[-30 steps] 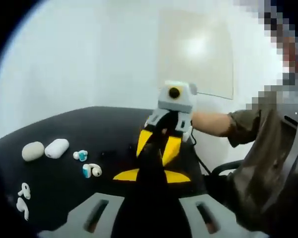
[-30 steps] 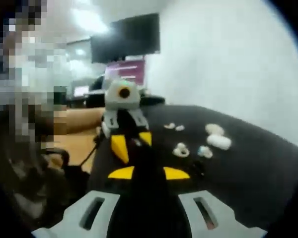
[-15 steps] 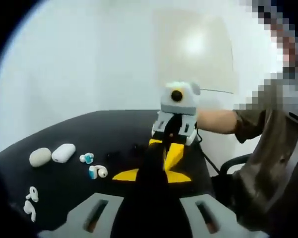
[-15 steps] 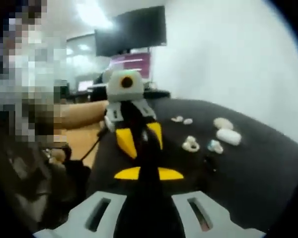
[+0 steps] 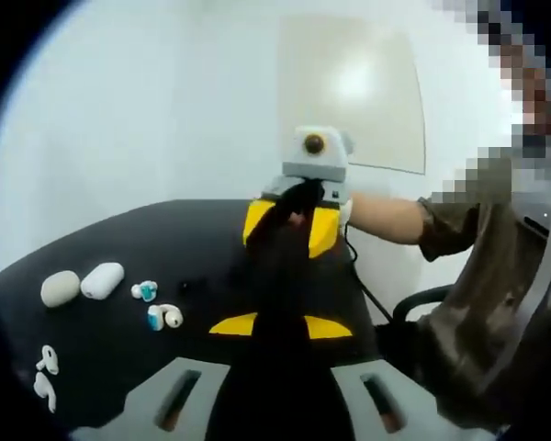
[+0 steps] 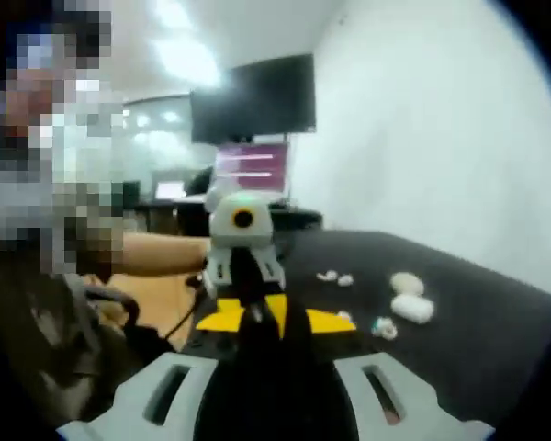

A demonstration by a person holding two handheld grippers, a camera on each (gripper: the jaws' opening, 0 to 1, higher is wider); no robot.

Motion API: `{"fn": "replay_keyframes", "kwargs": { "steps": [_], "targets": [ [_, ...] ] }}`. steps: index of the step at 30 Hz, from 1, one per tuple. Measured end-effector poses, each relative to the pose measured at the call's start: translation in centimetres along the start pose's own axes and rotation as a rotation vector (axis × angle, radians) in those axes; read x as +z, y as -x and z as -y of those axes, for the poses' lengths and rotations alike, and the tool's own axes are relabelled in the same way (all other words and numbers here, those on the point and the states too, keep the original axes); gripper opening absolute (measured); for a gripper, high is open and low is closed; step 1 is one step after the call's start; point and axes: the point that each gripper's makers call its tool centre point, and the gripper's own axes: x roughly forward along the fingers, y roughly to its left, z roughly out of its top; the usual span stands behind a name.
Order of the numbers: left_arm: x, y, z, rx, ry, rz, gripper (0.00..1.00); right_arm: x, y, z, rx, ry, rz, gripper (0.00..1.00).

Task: Pick up three earphones and place each one into its charging case using tactile feedback, ensure that each earphone is properly inserted and securely positioned inside the case.

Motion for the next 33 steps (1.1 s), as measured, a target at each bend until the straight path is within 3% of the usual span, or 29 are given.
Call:
{"fn": "replay_keyframes", "kwargs": {
  "steps": [4, 8, 13, 17, 22, 25, 27, 29, 33],
  "targets": [
    [0.2, 0.0, 0.0, 0.002, 0.004, 0.012, 0.15, -1.3, -1.5, -0.8, 0.046, 0.022, -0.067, 0.27],
    [0.0, 0.0, 0.1, -0.009, 0.008, 0.003, 0.14, -1.8, -2.3, -1.1, 0.056, 0.008, -0.070, 0.21],
    [-0.1, -0.1, 0.3, -0.021, -0.005, 0.000, 0.14, -1.8, -2.0, -1.5, 0.093, -0.120, -0.064, 0.19],
    [-0.1, -0.1, 0.6, -0.036, -0.008, -0.002, 0.13, -1.6, -1.9, -1.5, 0.136, -0.246, -0.024, 0.19],
    [-0.1, -0.1, 0.7, -0.035, -0.025, -0.001, 0.13, -0.9, -1.5, -1.3, 0.160, -0.302, 0.083, 0.18],
    [-0.2, -0.2, 0.8, -0.038, -0.033, -0.010, 0.13, -1.0, -1.4, -1.3, 0.161, -0.310, 0.072, 0.18],
    [-0.2, -0.2, 0.8, -0.032, -0.029, -0.009, 0.13, -0.5, -1.3, -0.7, 0.134, -0.303, 0.116, 0.19],
    [-0.1, -0.2, 0.8, -0.034, -0.034, -0.007, 0.13, -0.2, -0.8, 1.0, 0.054, -0.282, 0.157, 0.15],
    [0.0, -0.2, 0.7, -0.033, -0.010, -0.001, 0.14, 0.6, 0.3, 1.9, 0.009, -0.286, 0.235, 0.14]
  ]
}}
